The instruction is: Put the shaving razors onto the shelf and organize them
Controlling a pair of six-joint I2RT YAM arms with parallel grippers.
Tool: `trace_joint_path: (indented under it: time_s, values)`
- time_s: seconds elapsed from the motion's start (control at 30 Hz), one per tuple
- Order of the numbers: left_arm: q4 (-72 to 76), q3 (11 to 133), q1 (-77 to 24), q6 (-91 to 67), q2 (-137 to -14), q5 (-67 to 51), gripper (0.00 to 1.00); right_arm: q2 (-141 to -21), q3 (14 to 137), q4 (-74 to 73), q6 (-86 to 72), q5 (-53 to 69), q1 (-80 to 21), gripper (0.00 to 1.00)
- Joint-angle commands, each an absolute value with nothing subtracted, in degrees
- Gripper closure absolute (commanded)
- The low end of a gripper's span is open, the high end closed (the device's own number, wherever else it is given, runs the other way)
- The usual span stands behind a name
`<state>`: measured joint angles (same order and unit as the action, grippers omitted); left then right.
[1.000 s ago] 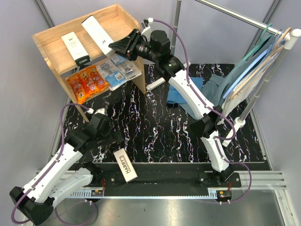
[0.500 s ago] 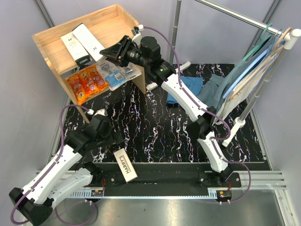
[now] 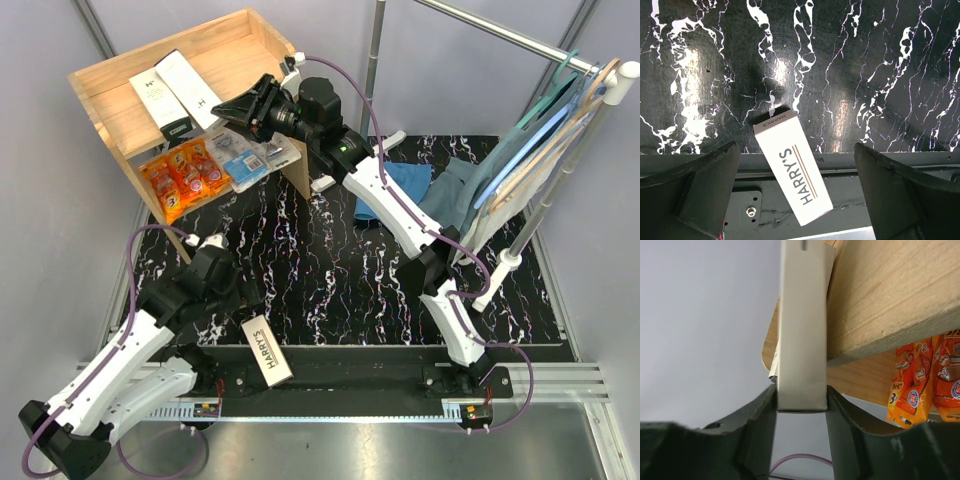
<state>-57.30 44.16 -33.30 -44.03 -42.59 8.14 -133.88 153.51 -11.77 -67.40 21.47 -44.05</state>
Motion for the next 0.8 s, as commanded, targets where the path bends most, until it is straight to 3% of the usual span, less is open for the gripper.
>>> trace_joint_path:
  time_s: [0.0, 0.2, 0.3, 0.63, 0.77]
  values:
    - [-55.64, 43.68, -33.57, -44.56, -41.57, 7.56, 0.01, -130.87, 153.63, -7.3, -67.24, 20.57, -44.65, 0.46]
    - [-55.63, 43.16, -33.66, -44.47, -41.57, 7.47, 0.01, -129.47, 152.76, -7.21, -66.62, 20.3, -44.74, 0.24]
    - [-55.64, 43.07, -33.57, -44.47, -41.57, 7.47, 0.01, -128.06, 150.92, -7.12, -65.92, 20.04, -44.65, 0.18]
    - [-55.46, 42.45, -33.57, -44.47, -41.4, 7.38, 0.01, -120.68, 141.34, -4.58, -64.16, 19.77, -44.82, 0.14]
    - [-55.37, 42.36, -33.66, -44.39, -41.4, 7.38, 0.01, -117.52, 136.68, -2.99, -63.9, 19.51, -44.91, 0.19]
